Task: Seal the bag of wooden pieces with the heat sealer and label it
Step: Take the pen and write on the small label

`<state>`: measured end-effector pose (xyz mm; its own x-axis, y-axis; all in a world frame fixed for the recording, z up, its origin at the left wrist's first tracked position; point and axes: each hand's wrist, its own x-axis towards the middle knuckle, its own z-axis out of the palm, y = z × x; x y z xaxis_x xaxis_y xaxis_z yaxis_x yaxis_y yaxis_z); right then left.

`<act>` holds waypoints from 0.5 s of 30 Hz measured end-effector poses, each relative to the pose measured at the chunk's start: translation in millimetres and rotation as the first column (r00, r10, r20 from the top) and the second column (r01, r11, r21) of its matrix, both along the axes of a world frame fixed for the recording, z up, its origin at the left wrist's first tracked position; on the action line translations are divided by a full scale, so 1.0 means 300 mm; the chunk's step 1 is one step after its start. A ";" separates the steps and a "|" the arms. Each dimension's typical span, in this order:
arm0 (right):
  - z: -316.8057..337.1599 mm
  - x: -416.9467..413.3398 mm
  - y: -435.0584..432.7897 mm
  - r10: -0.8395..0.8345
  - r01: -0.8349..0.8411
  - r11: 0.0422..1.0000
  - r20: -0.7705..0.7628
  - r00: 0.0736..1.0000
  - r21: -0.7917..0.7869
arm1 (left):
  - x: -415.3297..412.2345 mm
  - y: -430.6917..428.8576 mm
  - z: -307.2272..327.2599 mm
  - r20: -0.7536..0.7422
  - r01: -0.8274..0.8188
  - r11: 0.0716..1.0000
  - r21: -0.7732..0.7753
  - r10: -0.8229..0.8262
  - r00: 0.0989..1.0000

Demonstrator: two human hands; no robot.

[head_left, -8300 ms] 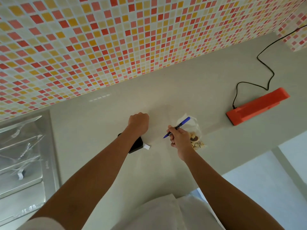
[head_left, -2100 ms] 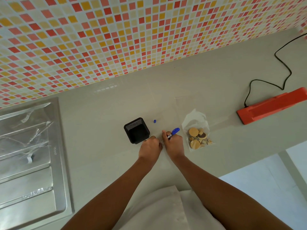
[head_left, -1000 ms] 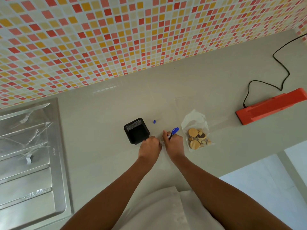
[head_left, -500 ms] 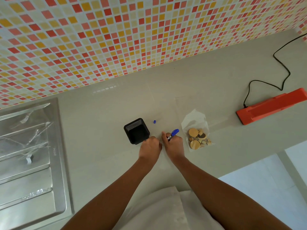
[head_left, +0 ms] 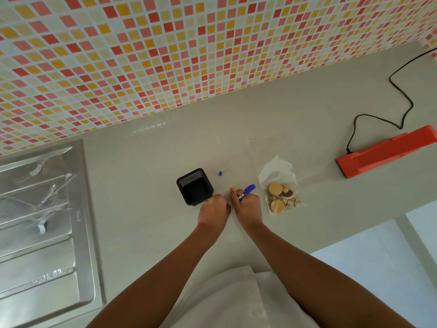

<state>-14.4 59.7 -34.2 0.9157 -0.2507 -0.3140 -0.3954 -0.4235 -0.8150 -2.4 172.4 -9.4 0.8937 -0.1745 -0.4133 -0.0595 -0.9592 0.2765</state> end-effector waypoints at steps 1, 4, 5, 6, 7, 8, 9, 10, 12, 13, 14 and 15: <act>0.001 0.001 0.000 -0.005 0.005 1.000 -0.005 1.000 0.003 | 0.000 0.000 -0.002 0.000 0.000 1.000 0.000 0.000 1.000; 0.001 0.000 0.000 -0.003 0.003 1.000 -0.008 1.000 0.005 | 0.001 0.000 -0.004 0.003 0.002 1.000 0.003 -0.002 1.000; 0.001 0.001 0.000 -0.001 0.001 1.000 -0.010 1.000 0.006 | 0.001 0.000 -0.005 0.003 0.005 1.000 0.004 -0.005 1.000; 0.000 0.001 0.000 0.001 -0.001 1.000 -0.010 1.000 0.005 | 0.001 0.000 -0.006 0.003 0.007 1.000 0.006 -0.007 1.000; 0.001 0.001 0.000 0.003 -0.003 1.000 -0.010 1.000 0.002 | 0.000 0.001 -0.006 0.004 0.009 1.000 0.007 -0.009 1.000; 0.003 0.002 0.000 0.006 -0.006 1.000 -0.008 1.000 0.000 | -0.001 0.001 -0.005 0.008 0.010 1.000 0.009 -0.010 1.000; 0.005 0.003 0.000 0.007 -0.007 1.000 -0.009 1.000 -0.002 | -0.001 0.002 -0.005 0.013 0.013 1.000 0.009 -0.013 1.000; 0.006 0.004 -0.001 0.006 -0.006 1.000 -0.012 1.000 -0.001 | -0.001 0.002 -0.005 0.019 0.017 1.000 0.010 -0.017 1.000; 0.005 0.004 -0.002 -0.001 0.001 1.000 -0.023 1.000 -0.002 | -0.002 0.001 -0.003 0.028 0.029 1.000 0.011 -0.029 0.999; 0.003 0.004 -0.003 -0.002 0.002 1.000 -0.030 1.000 -0.003 | -0.003 0.000 -0.002 0.031 0.032 0.999 0.013 -0.033 0.999; 0.001 0.002 -0.003 0.001 -0.001 1.000 -0.032 0.999 -0.004 | -0.003 0.001 -0.001 0.033 0.035 0.999 0.016 -0.036 0.999; -0.002 0.001 -0.004 0.003 -0.004 1.000 -0.034 0.999 -0.007 | -0.003 0.001 -0.001 0.034 0.039 0.999 0.020 -0.039 0.999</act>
